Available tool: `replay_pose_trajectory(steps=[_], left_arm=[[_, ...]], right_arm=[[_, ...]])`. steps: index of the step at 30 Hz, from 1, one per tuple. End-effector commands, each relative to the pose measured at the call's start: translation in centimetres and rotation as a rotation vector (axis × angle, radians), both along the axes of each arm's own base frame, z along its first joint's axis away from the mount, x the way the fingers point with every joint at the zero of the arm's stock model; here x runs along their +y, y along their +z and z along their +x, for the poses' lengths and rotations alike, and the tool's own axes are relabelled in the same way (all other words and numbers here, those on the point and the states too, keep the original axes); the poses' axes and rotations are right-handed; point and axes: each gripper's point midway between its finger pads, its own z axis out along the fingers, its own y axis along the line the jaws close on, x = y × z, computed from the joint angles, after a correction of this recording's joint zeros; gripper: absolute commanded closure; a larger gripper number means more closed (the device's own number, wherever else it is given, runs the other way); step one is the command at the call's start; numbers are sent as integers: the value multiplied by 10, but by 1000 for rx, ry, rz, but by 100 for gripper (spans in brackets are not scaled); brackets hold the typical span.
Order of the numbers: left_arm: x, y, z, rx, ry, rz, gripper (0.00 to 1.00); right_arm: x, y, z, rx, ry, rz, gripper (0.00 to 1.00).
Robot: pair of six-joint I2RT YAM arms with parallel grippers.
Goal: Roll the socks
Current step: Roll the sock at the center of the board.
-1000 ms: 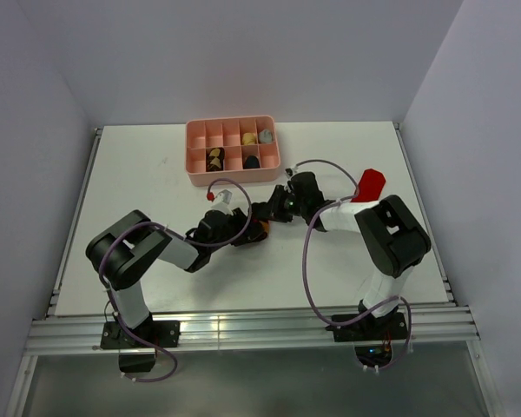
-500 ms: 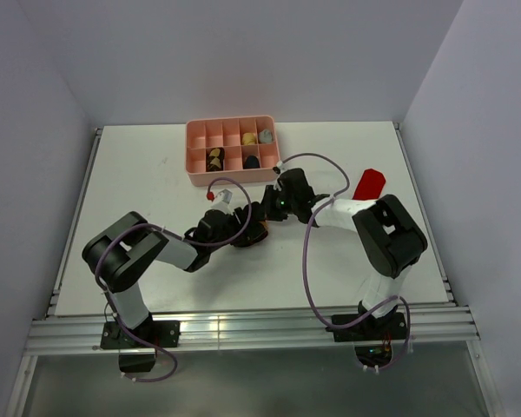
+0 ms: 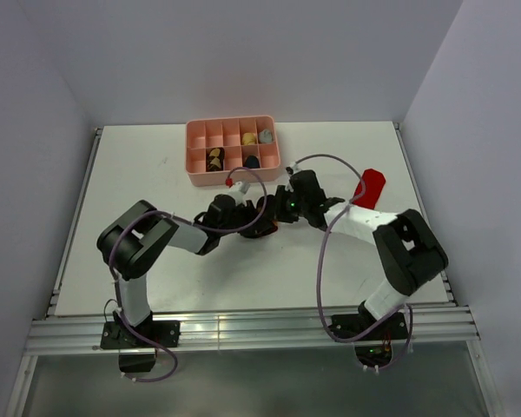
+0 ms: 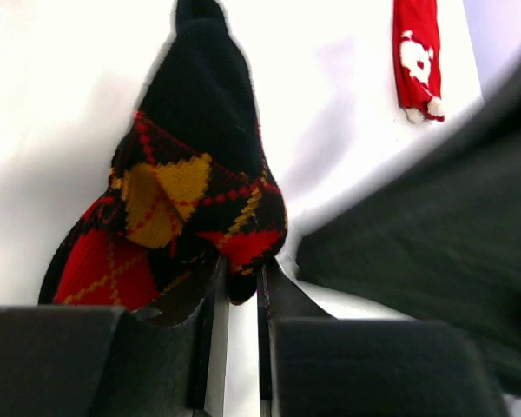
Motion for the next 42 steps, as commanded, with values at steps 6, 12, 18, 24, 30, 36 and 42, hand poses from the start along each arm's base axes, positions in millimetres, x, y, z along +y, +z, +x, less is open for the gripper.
replay_pose_trajectory(steps=[6, 12, 18, 24, 30, 36, 42], left_arm=[[-18, -34, -14, -45, -365, 174, 93], [-16, -31, -29, -15, -364, 156, 92], [-20, -28, -37, -29, -376, 164, 91], [-22, -30, -37, -24, -381, 169, 91], [-24, -34, -39, -17, -395, 176, 91], [-25, -30, -40, -33, -403, 171, 90], [-22, -22, -39, -52, -375, 172, 88]], right_arm=[[-72, 33, 6, -6, -272, -18, 55], [-77, 24, 7, 35, -269, 20, 33], [-60, 10, 11, 86, -199, 51, 32], [-45, 1, 11, 102, -131, 59, 31], [-33, -8, 2, 132, -69, 74, 31], [-41, -27, 2, 161, -93, 9, 37], [-45, -47, -4, 201, -86, -19, 87]])
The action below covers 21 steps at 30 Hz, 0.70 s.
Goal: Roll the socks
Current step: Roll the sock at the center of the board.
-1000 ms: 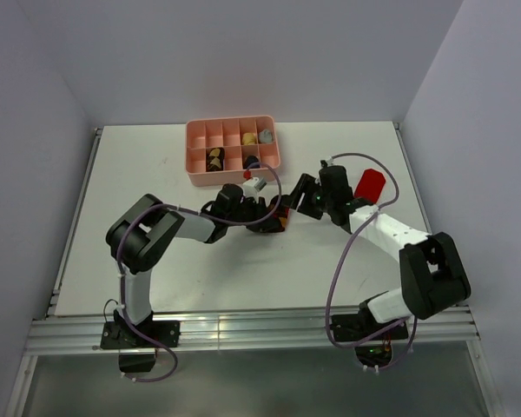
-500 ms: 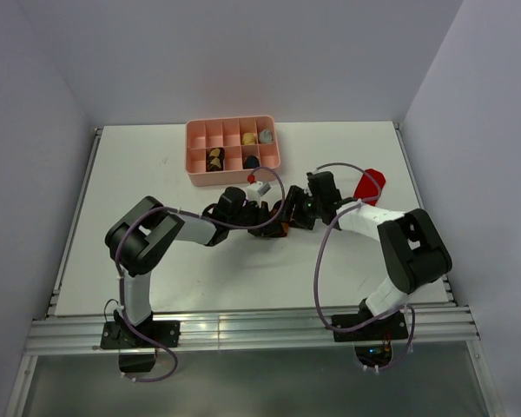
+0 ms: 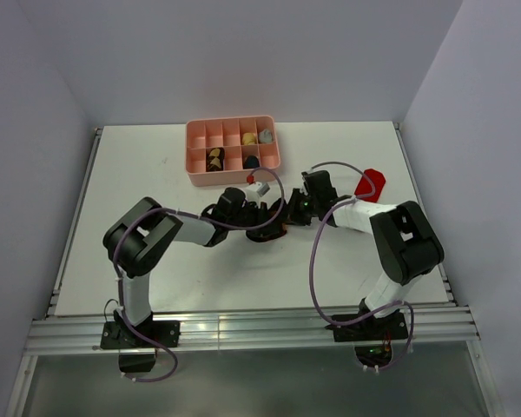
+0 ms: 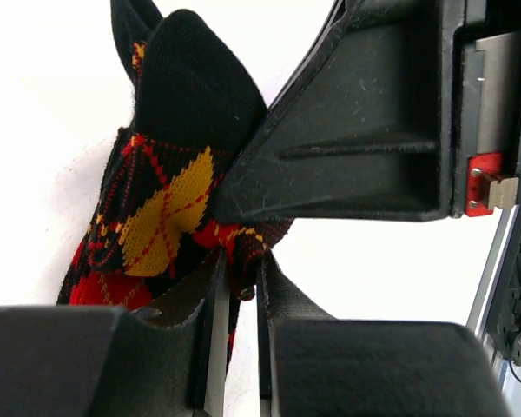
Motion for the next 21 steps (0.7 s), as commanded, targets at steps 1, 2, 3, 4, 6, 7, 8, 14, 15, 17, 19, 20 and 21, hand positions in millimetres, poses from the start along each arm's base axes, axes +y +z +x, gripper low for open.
replay_pose_trajectory(steps=[1, 2, 3, 4, 6, 7, 8, 14, 15, 17, 19, 20, 21], left_arm=[[14, -20, -24, 56, -19, 88, 87], [16, -19, -23, 54, -3, 92, 81], [19, -19, -18, 58, 44, 102, 76], [22, -18, -18, 64, 66, 105, 72], [32, -14, -13, 66, 147, 111, 64], [37, -10, -16, 67, 166, 109, 58], [41, -7, -16, 76, 197, 103, 54], [65, 3, -14, 71, 328, 104, 48], [66, 0, -14, 76, 333, 115, 50], [66, -11, -9, 104, 346, 149, 57], [66, -16, -5, 115, 362, 156, 62], [67, -17, -3, 118, 379, 157, 65], [68, -17, -2, 122, 384, 157, 67]], right_arm=[[0, -14, -5, 20, 24, -34, 93], [-1, -13, -6, 14, 24, -40, 96], [-2, -12, -5, 5, 26, -45, 98], [-3, -12, -4, -6, 33, -55, 100], [-7, -12, -7, -1, 31, -77, 100], [-8, -10, -6, -9, 36, -85, 100], [-9, -9, -7, -13, 39, -87, 100], [-8, 0, -3, -50, 57, -93, 100], [-8, 1, -3, -53, 61, -96, 100], [-8, 3, -3, -66, 71, -108, 100], [-10, 4, 0, -81, 71, -137, 100], [-11, 3, -2, -74, 71, -155, 100], [-11, 4, -2, -82, 76, -173, 100]])
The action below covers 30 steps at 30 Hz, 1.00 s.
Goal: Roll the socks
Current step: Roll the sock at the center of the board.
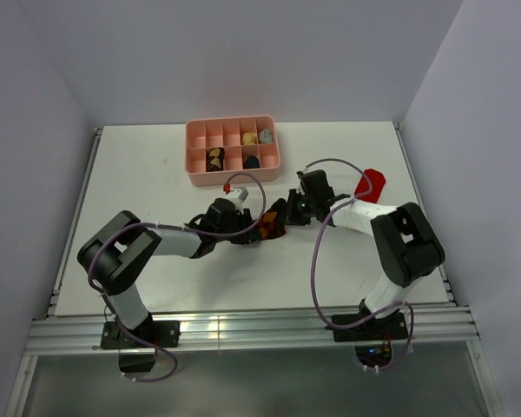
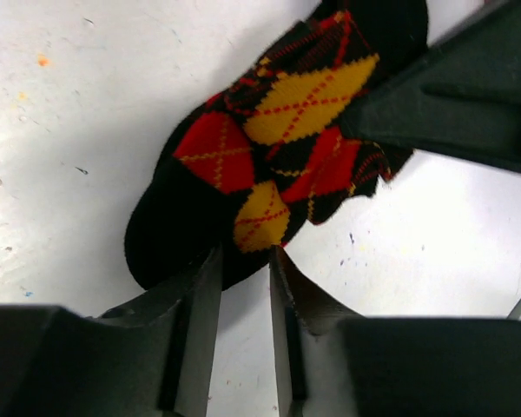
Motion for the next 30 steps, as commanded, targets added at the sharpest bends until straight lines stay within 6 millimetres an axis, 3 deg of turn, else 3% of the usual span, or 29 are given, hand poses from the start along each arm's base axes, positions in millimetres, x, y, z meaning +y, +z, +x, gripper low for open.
replay_pose_trajectory(steps=[1, 6, 12, 19, 30], left_arm=[[8, -8, 13, 23, 76, 37, 69], [9, -3, 13, 34, 93, 20, 70], [5, 30, 15, 15, 149, -101, 64], [-4, 50, 28, 38, 221, -205, 64], [-28, 45, 49, 64, 219, -242, 81]], right_arm=[[-14, 5, 5, -60, -1, -142, 100], [-17, 9, 6, -93, 3, -263, 100], [-14, 10, 7, -108, 13, -346, 100], [-9, 10, 7, -117, 17, -362, 100], [-2, 9, 6, -121, 40, -377, 100]])
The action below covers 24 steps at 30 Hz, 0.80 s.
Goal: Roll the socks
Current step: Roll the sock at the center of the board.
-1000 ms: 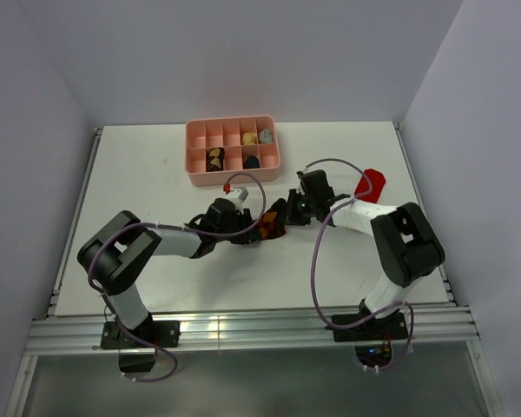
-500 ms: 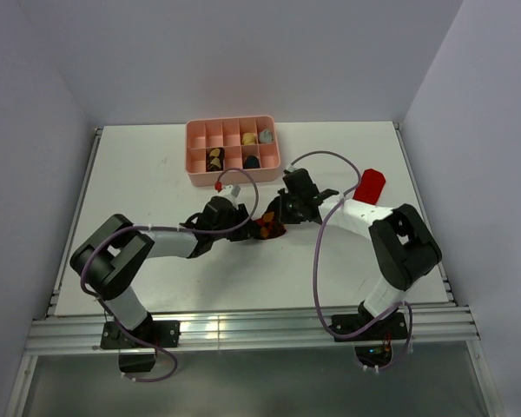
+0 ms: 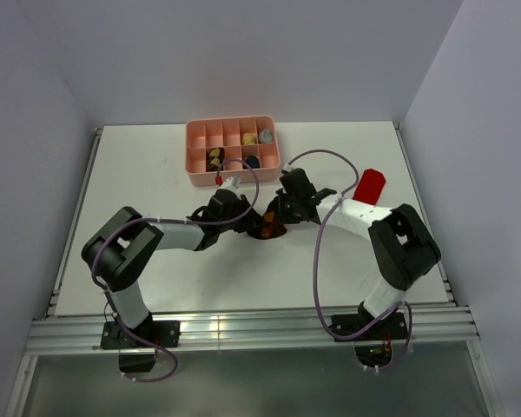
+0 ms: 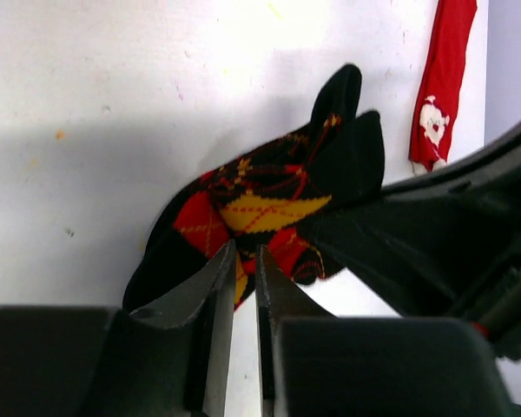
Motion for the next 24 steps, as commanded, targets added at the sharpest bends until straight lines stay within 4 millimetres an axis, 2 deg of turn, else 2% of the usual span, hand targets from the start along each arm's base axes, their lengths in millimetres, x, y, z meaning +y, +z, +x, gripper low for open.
replay_pose_trajectory(steps=[1, 13, 18, 20, 24], left_arm=[[-16, 15, 15, -34, -1, -64, 83], [-26, -15, 21, 28, -3, -54, 84], [-26, -21, 18, 42, -2, -57, 84], [-26, -23, 17, 48, -3, -56, 83], [-24, -28, 15, 57, -2, -50, 83]], right_arm=[[-2, 2, 5, -15, -2, -52, 100], [8, 4, 1, -23, 38, -67, 99], [19, 8, -6, -23, 71, -32, 89], [22, 11, -7, -28, 79, -20, 81], [31, 19, -10, -26, 100, 28, 72]])
